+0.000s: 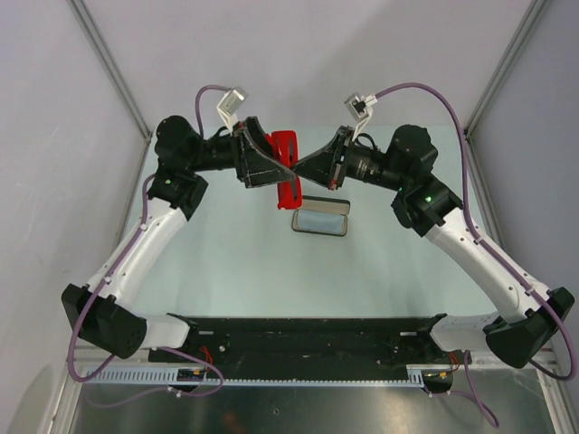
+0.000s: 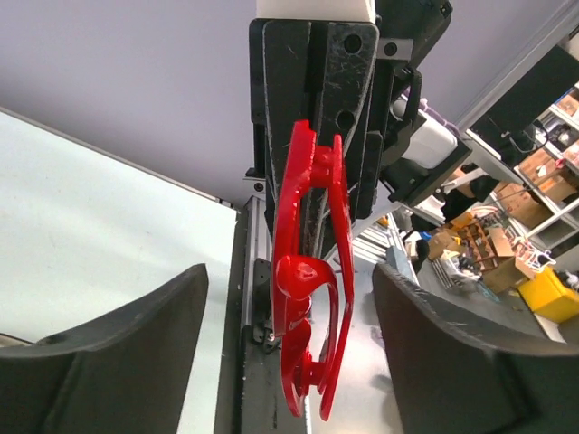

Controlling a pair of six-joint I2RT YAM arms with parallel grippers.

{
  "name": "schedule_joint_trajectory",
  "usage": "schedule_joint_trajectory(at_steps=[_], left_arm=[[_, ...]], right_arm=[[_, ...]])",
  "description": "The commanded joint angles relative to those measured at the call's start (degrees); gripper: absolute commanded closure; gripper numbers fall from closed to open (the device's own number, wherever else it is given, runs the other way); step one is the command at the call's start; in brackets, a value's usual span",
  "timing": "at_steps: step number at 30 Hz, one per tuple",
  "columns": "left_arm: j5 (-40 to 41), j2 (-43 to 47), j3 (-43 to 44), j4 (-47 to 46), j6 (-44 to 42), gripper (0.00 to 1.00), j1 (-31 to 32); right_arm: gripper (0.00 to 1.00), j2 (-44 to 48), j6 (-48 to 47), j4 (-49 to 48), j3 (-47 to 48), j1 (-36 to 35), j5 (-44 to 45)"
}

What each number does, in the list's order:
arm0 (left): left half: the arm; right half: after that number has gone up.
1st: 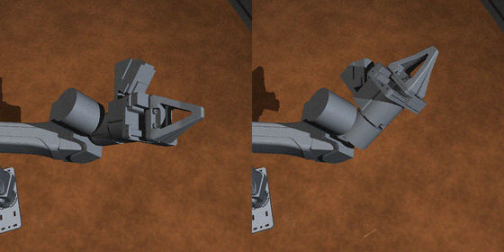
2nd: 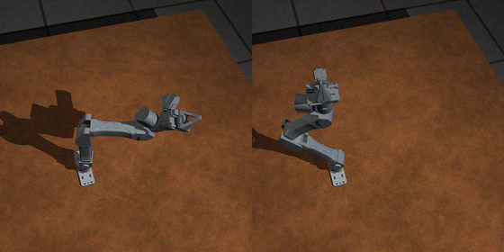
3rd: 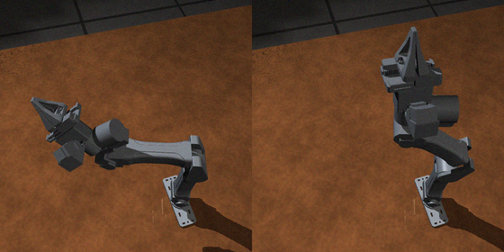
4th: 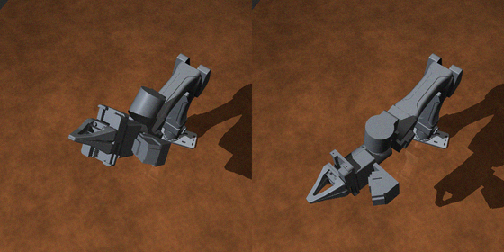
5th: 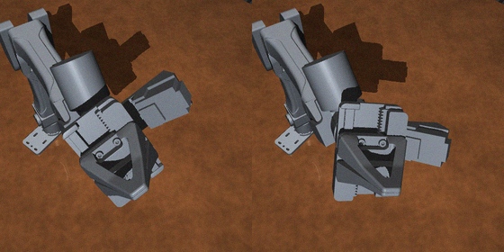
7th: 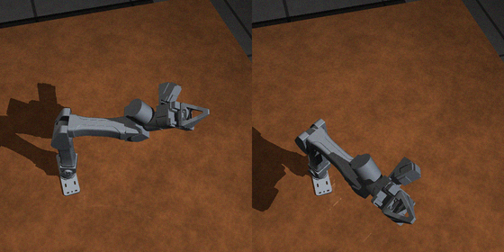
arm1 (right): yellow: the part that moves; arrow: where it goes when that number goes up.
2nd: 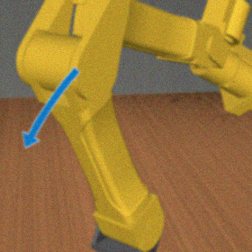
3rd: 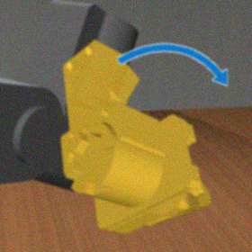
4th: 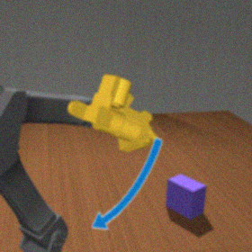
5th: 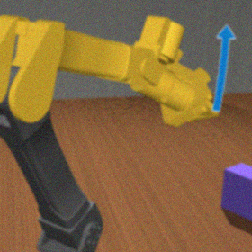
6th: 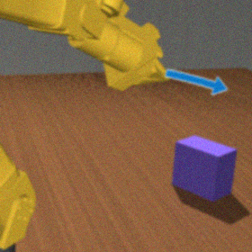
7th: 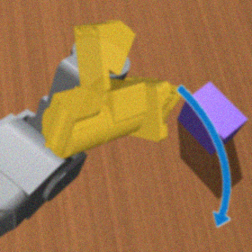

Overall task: Organize the sunglasses
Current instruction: Adjust the sunglasses, then move the opened sunglasses case to the center of the board.

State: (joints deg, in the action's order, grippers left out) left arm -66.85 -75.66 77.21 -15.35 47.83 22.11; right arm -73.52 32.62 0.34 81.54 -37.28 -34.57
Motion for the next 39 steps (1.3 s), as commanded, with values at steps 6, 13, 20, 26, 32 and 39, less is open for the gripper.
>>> schedule_joint_trajectory(at_steps=[6, 13, 20, 26, 32, 39], left_arm=[[1.28, 1.56, 2.33, -1.17, 0.16, 0.1, -0.66], [1.9, 2.97, 1.37, -1.17, -0.98, 0.0, -3.91], [6.36, 4.47, -4.34, -1.17, -3.88, 0.0, -10.77], [12.61, -1.66, -9.71, -0.82, -10.81, 0.0, -10.51], [25.61, -12.57, -8.75, 7.96, -28.65, 0.0, -3.84], [32.39, -28.22, -0.58, 11.22, -37.89, 0.0, 2.67]], right_arm=[[1.0, 2.67, -1.16, -0.69, 0.9, 0.54, 2.4], [1.0, 4.08, -2.12, 4.66, 0.9, 2.12, 5.29], [1.0, 7.5, -4.85, 18.45, 0.82, 5.81, 21.08], [1.0, 10.06, -4.32, 29.7, -0.5, 7.65, 34.45], [1.0, 14.71, -2.21, 37.36, -4.27, 10.03, 42.65], [1.0, 18.14, -1.77, 41.84, -6.92, 11.7, 43.62]])
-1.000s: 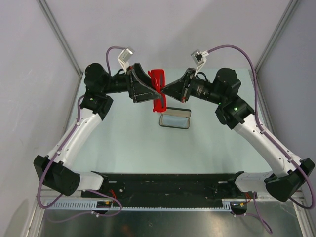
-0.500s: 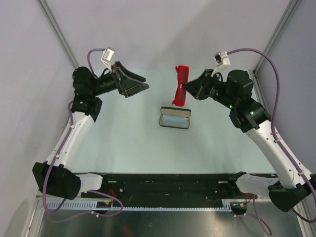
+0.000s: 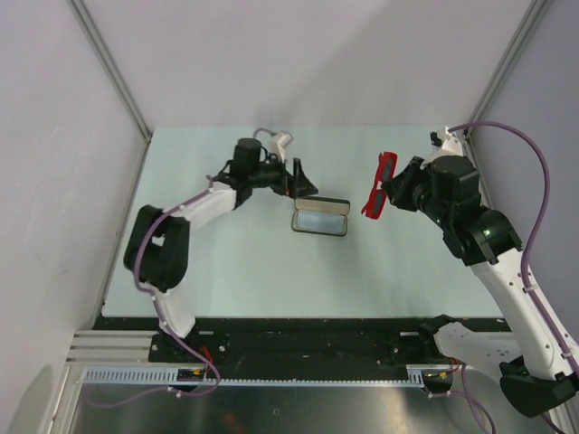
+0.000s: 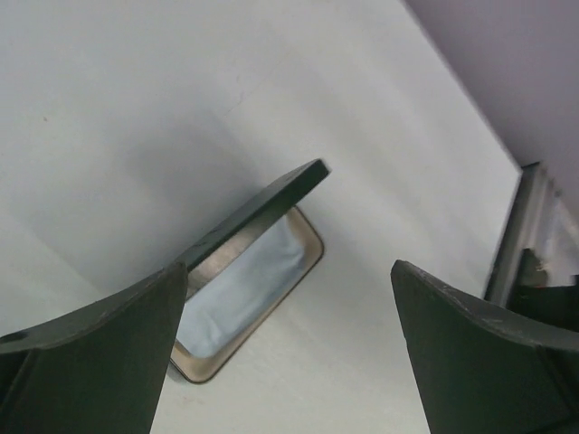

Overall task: Organize the sunglasses
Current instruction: Move the opened sunglasses case to the center of the board.

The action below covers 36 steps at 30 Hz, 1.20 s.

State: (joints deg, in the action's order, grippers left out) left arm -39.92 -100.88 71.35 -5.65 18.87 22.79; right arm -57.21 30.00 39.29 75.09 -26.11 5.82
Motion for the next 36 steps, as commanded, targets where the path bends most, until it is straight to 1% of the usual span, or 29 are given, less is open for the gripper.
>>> schedule_joint_trajectory(at_steps=[1, 6, 8, 10, 13, 14, 15, 16, 17, 18, 19, 20, 21, 22, 23, 26, 31, 36], left_arm=[[7.38, -5.01, 6.33, 1.52, -9.38, 0.0, 2.35], [16.09, -8.19, 7.75, 1.35, -9.56, 0.0, 3.58], [17.16, -8.89, 8.71, 1.17, -9.38, 0.0, 3.58], [16.11, -9.77, 10.37, 1.25, -8.86, 0.0, 3.49], [19.6, -10.21, 11.26, 1.26, -6.75, 0.0, 3.41], [22.32, -10.39, 11.35, 1.34, -5.61, 0.03, 2.8], [26.35, -10.56, 11.44, 2.04, -2.38, 0.07, 2.27], [26.65, -10.91, 11.53, 2.13, -0.18, 0.1, 1.31], [26.04, -11.35, 11.53, 2.22, 2.37, 0.19, -1.14], [22.99, -12.83, 11.62, 2.4, 8.23, 0.26, -2.47], [20.44, -13.98, 12.05, 2.4, 10.81, 0.31, -3.7], [17.89, -15.3, 12.58, 2.49, 12.75, 0.42, -5.71], [15.34, -17.57, 12.84, 2.49, 15.99, 0.47, -6.43], [11.57, -18.64, 13.54, 2.49, 16.71, 0.53, -6.79], [9.53, -19.52, 13.9, 2.49, 17.07, 0.61, -7.05], [5.47, -21.9, 14.43, 2.57, 20.14, 0.76, -6.79], [5.91, -23.74, 12.76, 2.57, 21.64, 0.83, -6.0], [6.79, -24.89, 11.36, 2.66, 23.05, 0.84, -4.51]], right_arm=[[1.0, 1.84, 0.85, 3.42, -0.64, 0.71, 3.31], [1.0, 1.93, 2.25, 4.83, -2.31, 1.15, 4.11], [1.0, 1.75, 2.61, 4.57, -2.84, 1.15, 3.41], [1.0, 1.66, 2.87, 4.22, -3.54, 1.15, 3.23], [1.0, 1.23, 2.87, 3.6, -3.9, 1.32, 3.05], [1.0, 1.22, 2.96, 3.34, -3.99, 1.32, 3.05], [1.0, 1.05, 2.87, 2.99, -3.99, 1.32, 2.88], [1.0, 0.87, 2.96, 2.81, -4.07, 1.32, 2.62], [1.0, 0.79, 2.87, 2.64, -4.16, 1.32, 2.61], [1.0, 0.61, 2.87, 2.46, -4.34, 1.32, 2.53], [1.0, 0.35, 2.96, 2.29, -4.42, 1.41, 2.35], [1.0, 0.35, 2.79, 1.85, -4.77, 1.41, 2.17], [1.0, 0.17, 2.78, 1.41, -4.95, 1.41, 1.83], [1.0, -0.27, 2.7, 1.23, -5.04, 1.41, 1.3], [1.0, -0.44, 2.78, 0.79, -5.13, 1.5, 1.12], [1.0, -1.15, 2.61, 0.0, -5.13, 1.59, 0.77], [1.0, -1.41, 2.43, -1.14, -5.13, 1.94, 0.15], [1.0, -1.33, 2.43, -1.06, -5.13, 2.03, -0.02]])
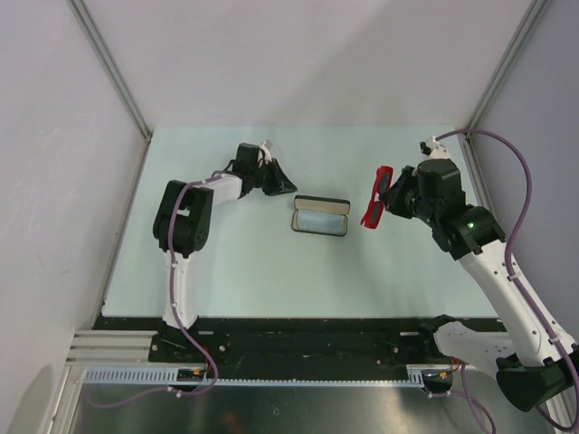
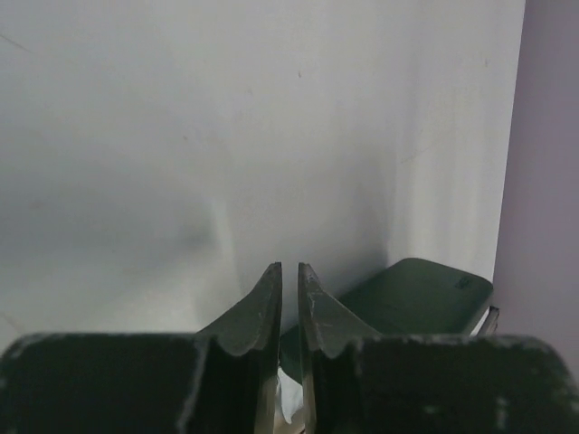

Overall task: Organize the sunglasses
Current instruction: Move the opened sunglasses case to the center of the board.

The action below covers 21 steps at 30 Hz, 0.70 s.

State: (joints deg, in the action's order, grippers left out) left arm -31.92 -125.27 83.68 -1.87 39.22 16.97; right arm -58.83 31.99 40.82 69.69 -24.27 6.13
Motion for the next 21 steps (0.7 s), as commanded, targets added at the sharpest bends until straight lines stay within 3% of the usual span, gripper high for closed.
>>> schedule_joint_trajectory(at_steps=[1, 11, 21], left_arm=[[-1.21, -0.76, -0.97, -1.12, 2.88, 0.84, 1.48], [-1.12, -1.21, -2.9, 0.02, -0.54, 0.85, 3.85], [-1.21, 3.28, -12.65, 0.11, -5.03, 0.85, 7.46]], right_arm=[[1.0, 0.29, 0.44, -2.59, 0.27, 0.36, -0.33], [1.0, 1.0, 0.8, -0.74, 0.27, 0.45, -0.33], [1.0, -2.87, 1.67, 2.77, -0.78, 0.63, 1.08]])
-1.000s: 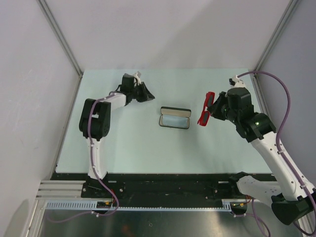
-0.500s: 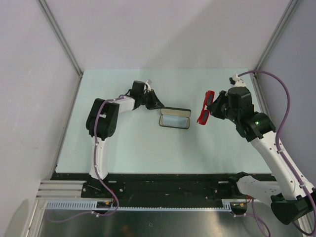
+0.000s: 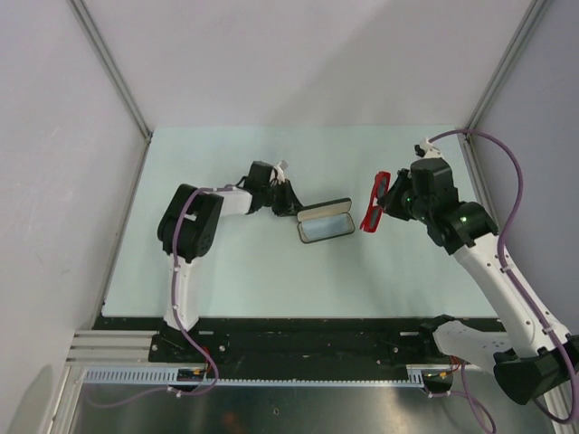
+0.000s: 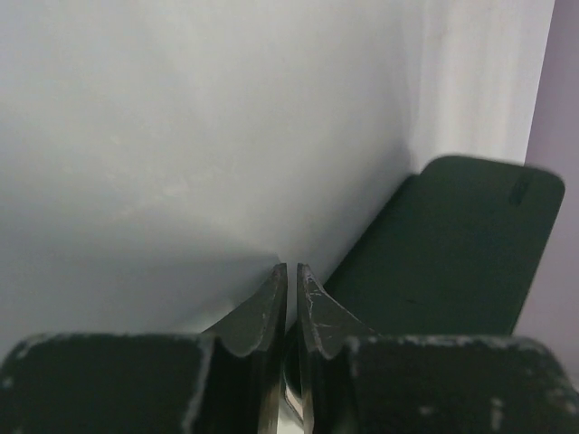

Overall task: Organize the sunglasses
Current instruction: Move the opened sunglasses case to the center of the board.

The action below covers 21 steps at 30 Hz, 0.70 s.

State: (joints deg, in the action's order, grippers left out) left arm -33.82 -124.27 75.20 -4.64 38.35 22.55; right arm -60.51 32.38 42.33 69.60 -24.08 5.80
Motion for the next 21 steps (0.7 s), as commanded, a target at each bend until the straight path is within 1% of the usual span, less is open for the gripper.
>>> schedule_joint_trajectory(at_steps=[1, 6, 9, 12, 16, 21], left_arm=[[1.21, 3.49, -4.97, 2.89, -4.33, 0.85, 2.15], [1.74, 7.37, -11.37, 2.27, -3.37, 0.86, 2.59], [1.4, 9.12, -13.58, 1.13, -3.19, 0.86, 3.91], [0.43, 9.39, -14.55, -0.01, -2.32, 0.85, 5.75], [-0.89, 8.87, -14.91, -1.33, -1.96, 0.83, 9.43], [-0.89, 8.69, -14.55, -2.12, -1.7, 0.83, 12.52]], right_arm=[[1.0, -1.28, 1.63, 1.44, -1.48, 0.43, 1.49], [1.0, -1.45, 2.6, 2.23, -4.03, 0.35, 3.25], [1.0, -2.15, 2.43, 1.8, -6.05, 0.34, 2.64], [1.0, -2.94, 1.99, 0.31, -8.51, 0.43, 1.67], [1.0, -6.27, 1.02, -2.15, -11.33, 0.34, 1.4], [1.0, -9.36, 0.41, -5.58, -13.7, 0.43, 2.1]])
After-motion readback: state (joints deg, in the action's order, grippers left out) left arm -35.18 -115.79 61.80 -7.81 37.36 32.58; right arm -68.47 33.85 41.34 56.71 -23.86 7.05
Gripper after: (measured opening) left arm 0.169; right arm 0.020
